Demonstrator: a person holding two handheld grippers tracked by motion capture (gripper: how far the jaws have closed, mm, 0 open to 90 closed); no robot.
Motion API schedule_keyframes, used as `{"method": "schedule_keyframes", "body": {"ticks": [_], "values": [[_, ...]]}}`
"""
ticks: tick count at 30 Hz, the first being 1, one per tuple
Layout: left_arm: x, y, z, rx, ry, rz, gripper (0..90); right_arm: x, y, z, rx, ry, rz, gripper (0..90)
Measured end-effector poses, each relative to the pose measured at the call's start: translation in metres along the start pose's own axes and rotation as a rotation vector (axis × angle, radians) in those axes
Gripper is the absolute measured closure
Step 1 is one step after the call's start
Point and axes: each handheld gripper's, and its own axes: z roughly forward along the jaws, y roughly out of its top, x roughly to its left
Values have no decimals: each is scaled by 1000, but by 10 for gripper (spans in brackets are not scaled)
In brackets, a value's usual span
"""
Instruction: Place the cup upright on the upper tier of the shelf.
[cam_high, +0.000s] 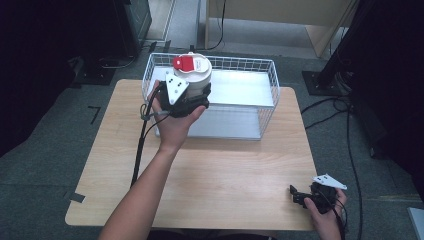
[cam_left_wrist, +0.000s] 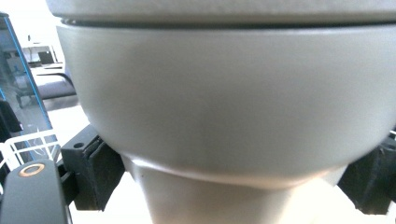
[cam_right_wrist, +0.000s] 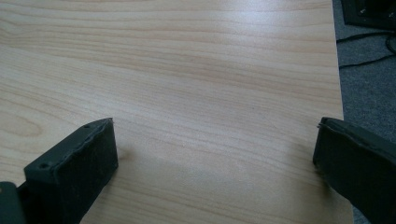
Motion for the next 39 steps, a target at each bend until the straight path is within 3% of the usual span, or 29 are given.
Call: {"method": "schedule_keyframes", "body": {"ticks": [7,11,16,24,39], "values": [[3,1,22,-3,5,7,103,0,0,0,0,0,2,0],[9,-1,35,-14,2,-17,103,0,0,0,-1,1,2,0],[18,1,53,-3,22,-11,103,0,0,0,-1,3,1,0],[20,-1,74,23,33,-16,102,0,0,0,-1,4,1,0],[18,-2,84,37,36,-13,101,0,0,0,-3,10,4,0]]}}
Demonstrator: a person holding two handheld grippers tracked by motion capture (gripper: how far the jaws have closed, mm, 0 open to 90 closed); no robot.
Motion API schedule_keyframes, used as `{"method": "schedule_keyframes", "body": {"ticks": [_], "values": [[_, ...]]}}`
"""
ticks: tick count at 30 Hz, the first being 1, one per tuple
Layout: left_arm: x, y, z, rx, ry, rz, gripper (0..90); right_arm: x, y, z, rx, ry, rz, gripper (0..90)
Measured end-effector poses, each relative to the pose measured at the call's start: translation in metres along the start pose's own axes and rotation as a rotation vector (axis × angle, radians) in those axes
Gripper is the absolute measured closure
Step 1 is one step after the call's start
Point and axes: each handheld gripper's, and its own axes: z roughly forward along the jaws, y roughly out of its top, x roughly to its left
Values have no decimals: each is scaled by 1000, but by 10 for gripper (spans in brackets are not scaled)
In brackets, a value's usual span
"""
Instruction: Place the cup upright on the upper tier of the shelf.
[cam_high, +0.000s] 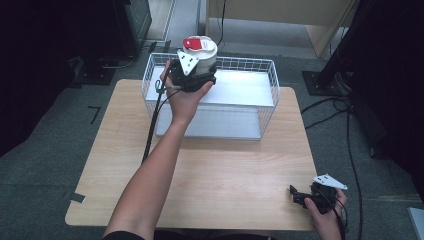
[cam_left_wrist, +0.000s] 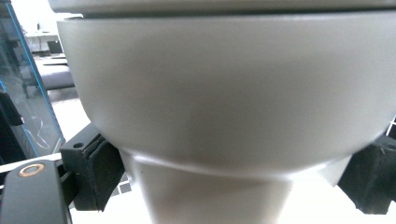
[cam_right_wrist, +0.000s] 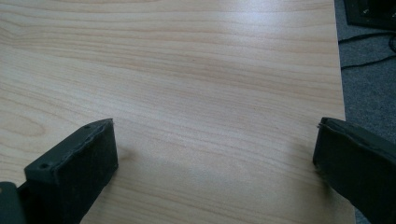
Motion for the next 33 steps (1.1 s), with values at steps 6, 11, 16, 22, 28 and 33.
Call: {"method": "schedule_keyframes", "body": {"ticks": [6,11,16,22,28,33], "values": [[3,0,-1,3,-27,-15,95,0,0,0,-1,1,3,0],[5,0,-2,1,-22,-39,41,0,0,0,0,1,1,0],[6,0,-3,5,-28,-45,25,0,0,0,0,1,1,0],[6,-2,-8,3,-30,-38,22,0,0,0,0,1,1,0],[7,-5,-17,-3,-36,-45,23,0,0,0,0,-1,-1,0],[9,-8,-25,3,-30,-30,33,0,0,0,1,-2,-4,0]]}}
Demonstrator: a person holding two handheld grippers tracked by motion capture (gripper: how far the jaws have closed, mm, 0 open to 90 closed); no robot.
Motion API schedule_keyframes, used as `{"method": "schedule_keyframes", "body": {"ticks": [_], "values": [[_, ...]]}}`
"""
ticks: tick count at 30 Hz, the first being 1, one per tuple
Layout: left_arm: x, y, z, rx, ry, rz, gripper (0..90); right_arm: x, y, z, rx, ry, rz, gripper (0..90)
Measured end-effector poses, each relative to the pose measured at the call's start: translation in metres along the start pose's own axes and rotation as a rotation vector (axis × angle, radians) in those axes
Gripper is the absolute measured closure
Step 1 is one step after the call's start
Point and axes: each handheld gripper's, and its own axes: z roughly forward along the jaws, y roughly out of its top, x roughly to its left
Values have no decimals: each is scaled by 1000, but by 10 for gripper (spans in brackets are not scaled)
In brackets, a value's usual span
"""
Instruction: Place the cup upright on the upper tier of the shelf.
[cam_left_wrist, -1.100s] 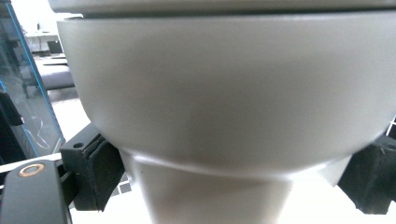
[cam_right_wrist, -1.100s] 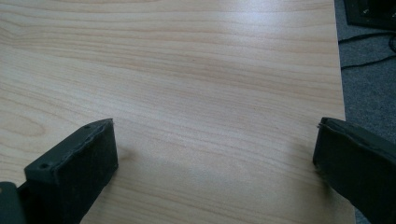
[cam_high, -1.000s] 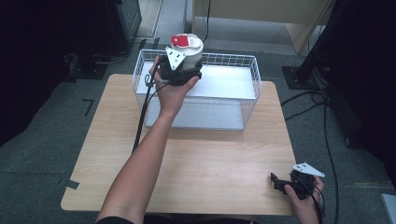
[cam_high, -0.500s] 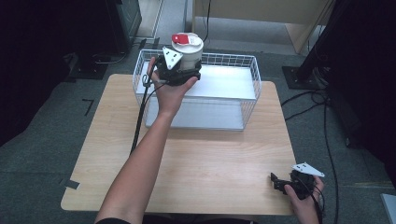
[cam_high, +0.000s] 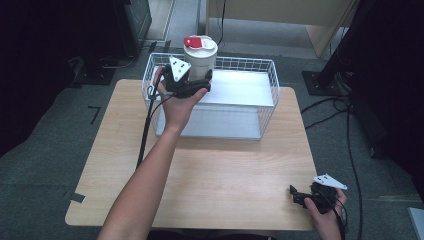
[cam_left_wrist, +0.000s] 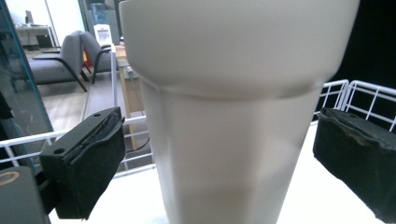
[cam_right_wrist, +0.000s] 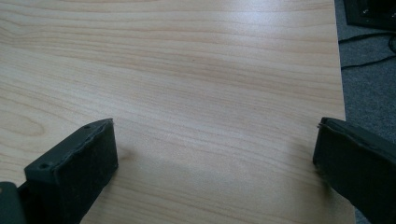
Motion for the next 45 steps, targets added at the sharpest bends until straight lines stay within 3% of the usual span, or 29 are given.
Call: {"method": "schedule_keyframes", "body": {"ticks": [12,22,32,37,45], "values": [[2,-9,-19,-9,-33,-15,33,0,0,0,0,0,0,0],[-3,-14,-42,-27,-77,-2,29,0,0,0,0,0,1,0],[1,-34,-69,-15,-101,-13,28,0,0,0,0,2,1,0],[2,-43,-83,-11,-107,6,28,0,0,0,0,0,2,0],[12,-58,-107,-1,-93,9,28,0,0,0,1,1,0,0]]}}
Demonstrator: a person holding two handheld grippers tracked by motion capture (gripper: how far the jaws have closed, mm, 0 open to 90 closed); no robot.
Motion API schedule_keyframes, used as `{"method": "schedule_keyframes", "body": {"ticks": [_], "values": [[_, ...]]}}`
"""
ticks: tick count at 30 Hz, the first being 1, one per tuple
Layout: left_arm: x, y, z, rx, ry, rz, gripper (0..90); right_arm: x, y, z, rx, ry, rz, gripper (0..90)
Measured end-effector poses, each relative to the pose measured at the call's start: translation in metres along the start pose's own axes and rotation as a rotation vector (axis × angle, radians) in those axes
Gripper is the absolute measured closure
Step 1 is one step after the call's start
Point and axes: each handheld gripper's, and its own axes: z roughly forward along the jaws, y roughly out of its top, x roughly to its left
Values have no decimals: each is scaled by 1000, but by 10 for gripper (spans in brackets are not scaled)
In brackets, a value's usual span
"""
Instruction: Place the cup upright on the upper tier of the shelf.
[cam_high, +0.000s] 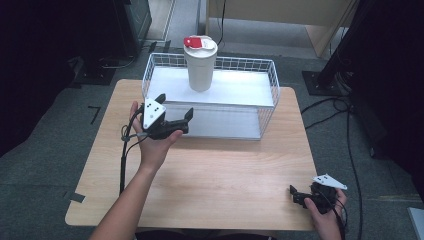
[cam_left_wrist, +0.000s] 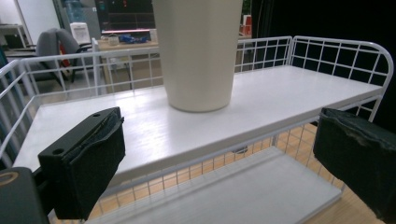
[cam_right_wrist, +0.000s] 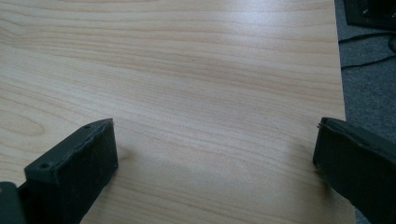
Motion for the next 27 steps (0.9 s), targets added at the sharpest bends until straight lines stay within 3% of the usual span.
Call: {"method": "schedule_keyframes", "body": {"ticks": [7,27], "values": [[7,-23,-28,24,23,-5,28,0,0,0,0,0,1,0],[22,-74,-82,87,88,-35,22,0,0,0,0,-2,-2,0]]}}
